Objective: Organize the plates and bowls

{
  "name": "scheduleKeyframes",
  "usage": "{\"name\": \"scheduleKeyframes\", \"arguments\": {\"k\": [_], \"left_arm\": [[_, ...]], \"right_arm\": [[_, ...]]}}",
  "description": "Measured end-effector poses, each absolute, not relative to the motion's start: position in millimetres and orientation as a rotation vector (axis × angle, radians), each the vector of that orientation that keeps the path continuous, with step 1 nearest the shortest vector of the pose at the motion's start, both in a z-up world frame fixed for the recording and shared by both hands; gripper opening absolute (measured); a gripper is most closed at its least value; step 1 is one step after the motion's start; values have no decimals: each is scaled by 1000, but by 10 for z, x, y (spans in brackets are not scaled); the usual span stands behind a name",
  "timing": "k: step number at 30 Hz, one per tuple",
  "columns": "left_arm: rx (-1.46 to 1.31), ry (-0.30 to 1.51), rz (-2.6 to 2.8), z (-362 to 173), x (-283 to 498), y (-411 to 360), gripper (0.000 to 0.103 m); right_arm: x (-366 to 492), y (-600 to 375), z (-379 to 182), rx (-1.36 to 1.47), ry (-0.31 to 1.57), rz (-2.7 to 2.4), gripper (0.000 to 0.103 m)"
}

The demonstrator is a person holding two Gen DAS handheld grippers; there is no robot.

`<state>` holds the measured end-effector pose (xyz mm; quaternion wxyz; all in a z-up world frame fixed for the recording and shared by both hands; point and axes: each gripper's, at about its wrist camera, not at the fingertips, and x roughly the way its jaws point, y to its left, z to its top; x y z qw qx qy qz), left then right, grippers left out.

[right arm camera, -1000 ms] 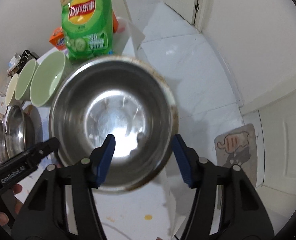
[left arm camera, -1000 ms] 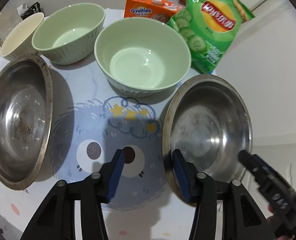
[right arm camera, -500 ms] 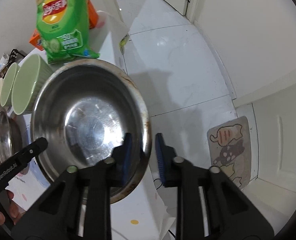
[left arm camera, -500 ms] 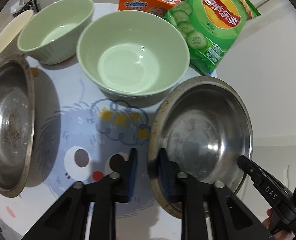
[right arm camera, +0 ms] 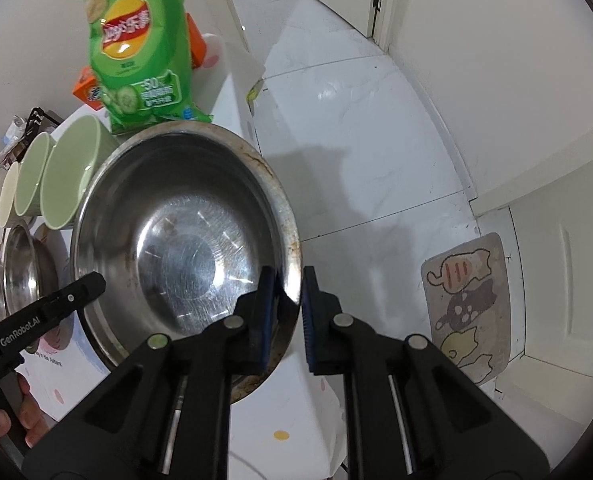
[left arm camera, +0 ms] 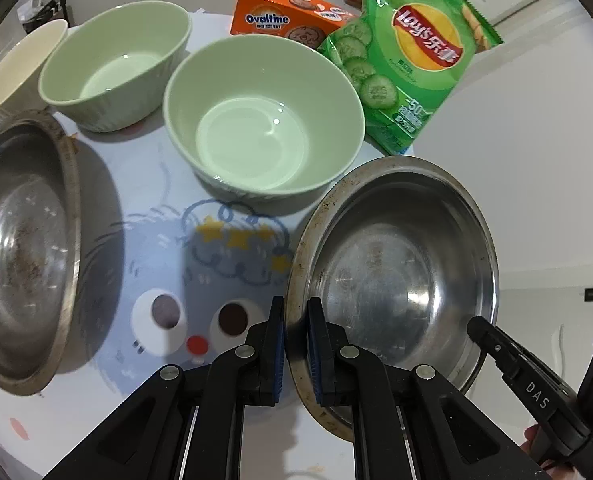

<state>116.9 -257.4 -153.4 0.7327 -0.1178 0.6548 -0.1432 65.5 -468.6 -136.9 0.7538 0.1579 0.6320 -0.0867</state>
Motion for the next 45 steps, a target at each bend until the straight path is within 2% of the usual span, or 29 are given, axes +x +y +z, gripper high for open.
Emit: {"name": "scheduleKeyframes", "arguments": {"k": [7, 15, 21, 30, 45], "left_arm": [[-242, 1398, -343, -1094, 845, -2138, 10], [-189, 1355, -286, -859, 328, -1092, 10], [-203, 1388, -180, -976, -116, -211, 11], [-229, 1426, -73, -1216, -639, 716, 12], [-191, 1381, -33, -1499, -513, 1210, 14]], "right_arm": [[324, -4332, -976, 297, 1316, -177, 15], [-102, -3409, -647, 291, 1294, -46, 15], [-361, -2618, -796, 251, 1352, 89, 16], [-501, -1738, -1153, 162, 1431, 203, 16], [-405, -1097, -1511, 105, 1436, 247, 17]]}}
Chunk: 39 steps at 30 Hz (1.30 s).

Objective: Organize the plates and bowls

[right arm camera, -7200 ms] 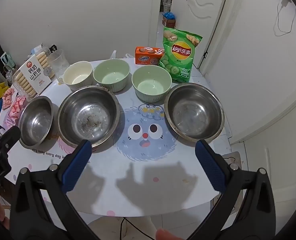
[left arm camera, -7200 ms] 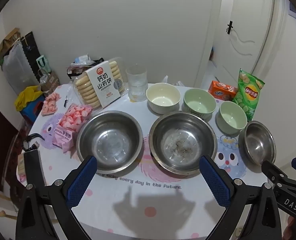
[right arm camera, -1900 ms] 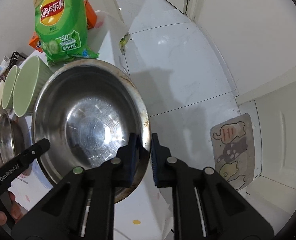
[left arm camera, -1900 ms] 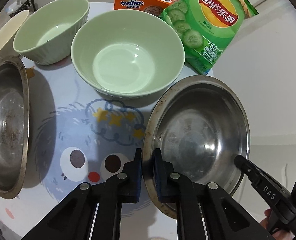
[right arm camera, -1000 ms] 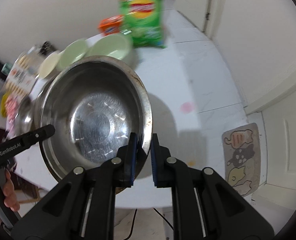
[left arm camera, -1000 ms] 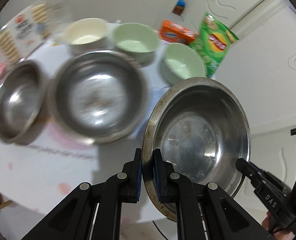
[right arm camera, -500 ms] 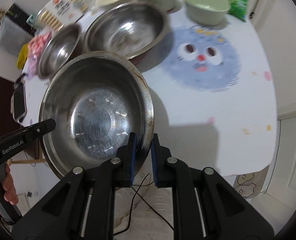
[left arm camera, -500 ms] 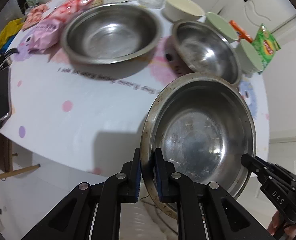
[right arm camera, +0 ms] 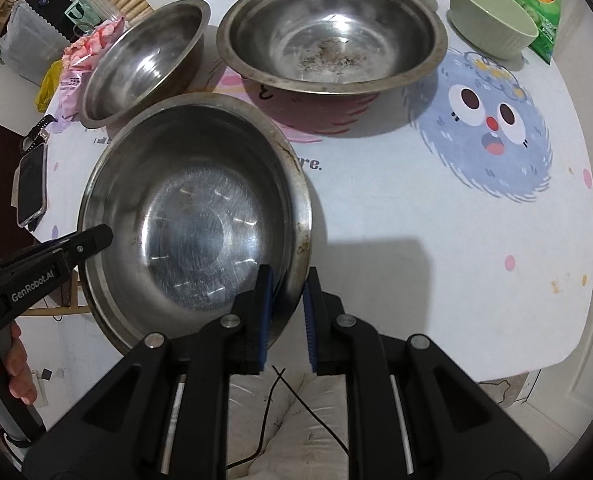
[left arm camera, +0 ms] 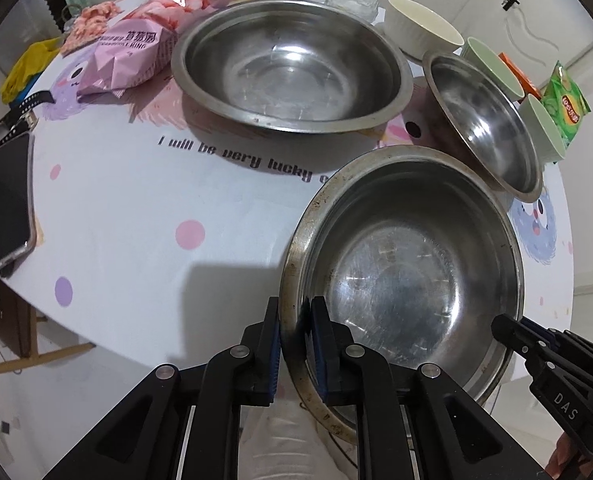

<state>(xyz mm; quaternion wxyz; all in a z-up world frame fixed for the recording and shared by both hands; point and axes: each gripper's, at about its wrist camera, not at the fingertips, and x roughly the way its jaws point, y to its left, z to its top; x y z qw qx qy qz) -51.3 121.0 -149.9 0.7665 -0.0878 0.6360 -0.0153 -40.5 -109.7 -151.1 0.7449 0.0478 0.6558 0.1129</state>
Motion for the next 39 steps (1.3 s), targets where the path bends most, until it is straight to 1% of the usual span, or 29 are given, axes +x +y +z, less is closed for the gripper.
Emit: {"name": "scheduleKeyframes", "arguments": {"k": [8, 10, 12, 14, 15, 17, 18, 20, 22, 23, 26, 32, 39], "left_arm": [[-165, 1369, -47, -1504, -486, 1207, 15], [-143, 1366, -32, -1500, -477, 1190, 23], [-139, 1360, -15, -1495, -483, 1209, 41], [-159, 1358, -18, -1483, -500, 1246, 46], [-160, 1357, -15, -1467, -512, 1262, 52], [-154, 1341, -11, -1404, -543, 1289, 57], [-150, 1330, -12, -1363, -553, 1300, 57], [-139, 1316, -6, -1276, -554, 1316, 57], [-143, 1296, -8, -1180, -545, 1337, 57], [-150, 1281, -11, -1113, -525, 1337, 58], [-182, 1245, -11, -968, -421, 1358, 71], [-308, 1227, 51, -866, -87, 1582, 71], [-409, 1239, 170, -1033, 222, 1948, 71]], "right_arm": [[-385, -1063, -1525, 98, 1429, 235, 19], [-378, -1063, -1525, 99, 1432, 236, 21], [-375, -1061, -1518, 97, 1431, 238, 23], [-374, -1069, -1502, 94, 1426, 235, 26], [-371, -1076, -1490, 92, 1423, 234, 28], [-367, -1106, -1458, 91, 1418, 230, 30], [-361, -1127, -1434, 93, 1416, 228, 31], [-350, -1180, -1390, 99, 1414, 223, 37], [-335, -1257, -1322, 107, 1402, 208, 46], [-325, -1295, -1284, 114, 1394, 202, 47], [-259, -1423, -1156, 139, 1372, 185, 49], [66, -1456, -862, 193, 1314, 232, 54], [677, -967, -747, 99, 1279, 384, 55]]}}
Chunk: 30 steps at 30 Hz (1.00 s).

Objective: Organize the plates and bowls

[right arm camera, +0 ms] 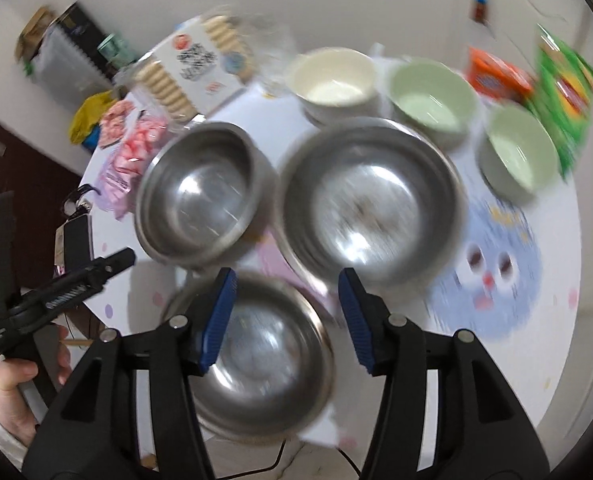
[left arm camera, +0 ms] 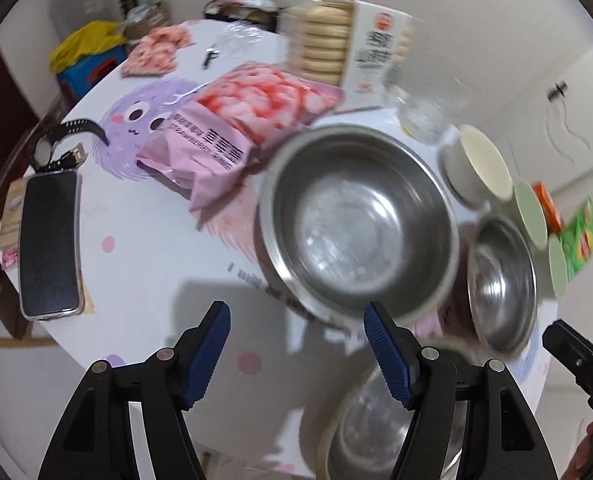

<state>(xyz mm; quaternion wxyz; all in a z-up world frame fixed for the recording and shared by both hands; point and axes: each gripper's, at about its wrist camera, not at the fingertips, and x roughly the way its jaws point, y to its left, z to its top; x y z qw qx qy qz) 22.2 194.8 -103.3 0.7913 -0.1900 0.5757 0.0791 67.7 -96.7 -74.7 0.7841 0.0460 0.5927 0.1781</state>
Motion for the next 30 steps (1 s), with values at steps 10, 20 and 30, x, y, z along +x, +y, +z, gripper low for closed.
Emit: {"name": "scheduleKeyframes", "arguments": {"k": [10, 20, 30], "left_arm": [[-514, 1288, 231, -1368, 526, 2182, 71], [-566, 1335, 242, -1617, 667, 2270, 71], [-581, 1335, 216, -1718, 749, 2199, 55]], "right_arm": [[1506, -262, -1091, -41, 1320, 500, 55], [1817, -41, -1518, -91, 1400, 474, 55], [1860, 61, -1707, -127, 1455, 496, 36]]}}
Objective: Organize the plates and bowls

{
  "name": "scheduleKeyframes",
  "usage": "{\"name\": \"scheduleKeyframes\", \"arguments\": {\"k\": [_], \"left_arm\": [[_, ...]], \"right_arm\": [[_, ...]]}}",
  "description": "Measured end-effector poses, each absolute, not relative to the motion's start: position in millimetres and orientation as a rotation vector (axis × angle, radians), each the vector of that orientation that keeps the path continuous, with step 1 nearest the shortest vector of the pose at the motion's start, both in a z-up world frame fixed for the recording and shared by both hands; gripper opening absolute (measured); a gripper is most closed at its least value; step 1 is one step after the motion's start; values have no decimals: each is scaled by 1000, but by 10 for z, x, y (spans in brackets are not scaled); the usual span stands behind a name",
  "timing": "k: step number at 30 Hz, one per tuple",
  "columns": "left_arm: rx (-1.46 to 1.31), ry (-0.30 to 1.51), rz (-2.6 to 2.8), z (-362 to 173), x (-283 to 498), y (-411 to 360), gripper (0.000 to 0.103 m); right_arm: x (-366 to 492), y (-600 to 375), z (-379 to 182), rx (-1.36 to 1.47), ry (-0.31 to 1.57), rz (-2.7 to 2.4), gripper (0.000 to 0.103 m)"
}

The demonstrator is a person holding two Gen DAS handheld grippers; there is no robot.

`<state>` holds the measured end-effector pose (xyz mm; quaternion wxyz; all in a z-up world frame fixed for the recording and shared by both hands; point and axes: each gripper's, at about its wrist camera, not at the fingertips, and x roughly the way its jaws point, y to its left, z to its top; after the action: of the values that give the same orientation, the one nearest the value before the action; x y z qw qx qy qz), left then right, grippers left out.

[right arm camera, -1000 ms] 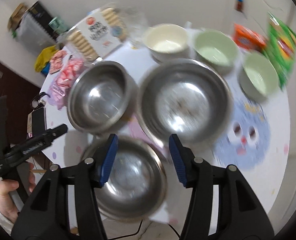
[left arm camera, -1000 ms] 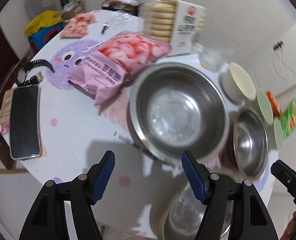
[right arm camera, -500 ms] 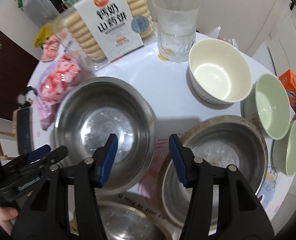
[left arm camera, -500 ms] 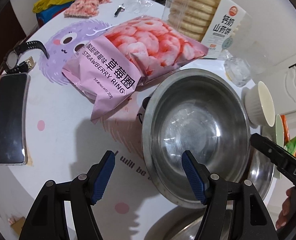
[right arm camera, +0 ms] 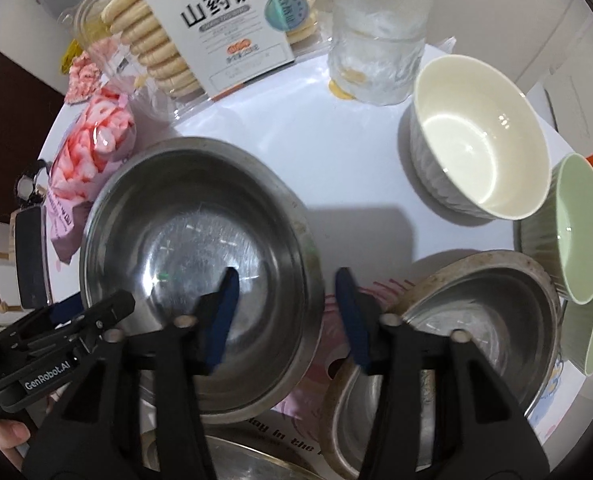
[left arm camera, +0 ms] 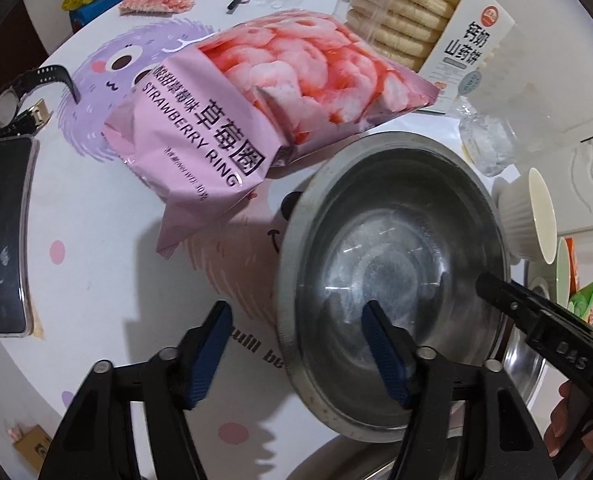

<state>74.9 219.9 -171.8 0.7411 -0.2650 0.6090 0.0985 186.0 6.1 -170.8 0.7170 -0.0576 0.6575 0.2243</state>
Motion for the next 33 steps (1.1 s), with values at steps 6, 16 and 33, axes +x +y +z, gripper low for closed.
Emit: {"name": "scheduleKeyframes", "arguments": {"k": [6, 16, 33], "left_arm": [[-561, 1349, 200, -1722, 836, 2163, 13], [-549, 1270, 184, -1407, 809, 2221, 10], [-388, 1244, 6, -627, -45, 1683, 11]], "right_arm": [[1877, -12, -1736, -124, 1466, 469, 14], [1798, -98, -1557, -88, 1421, 463, 14], [769, -777, -693, -9, 1312, 414, 14]]}}
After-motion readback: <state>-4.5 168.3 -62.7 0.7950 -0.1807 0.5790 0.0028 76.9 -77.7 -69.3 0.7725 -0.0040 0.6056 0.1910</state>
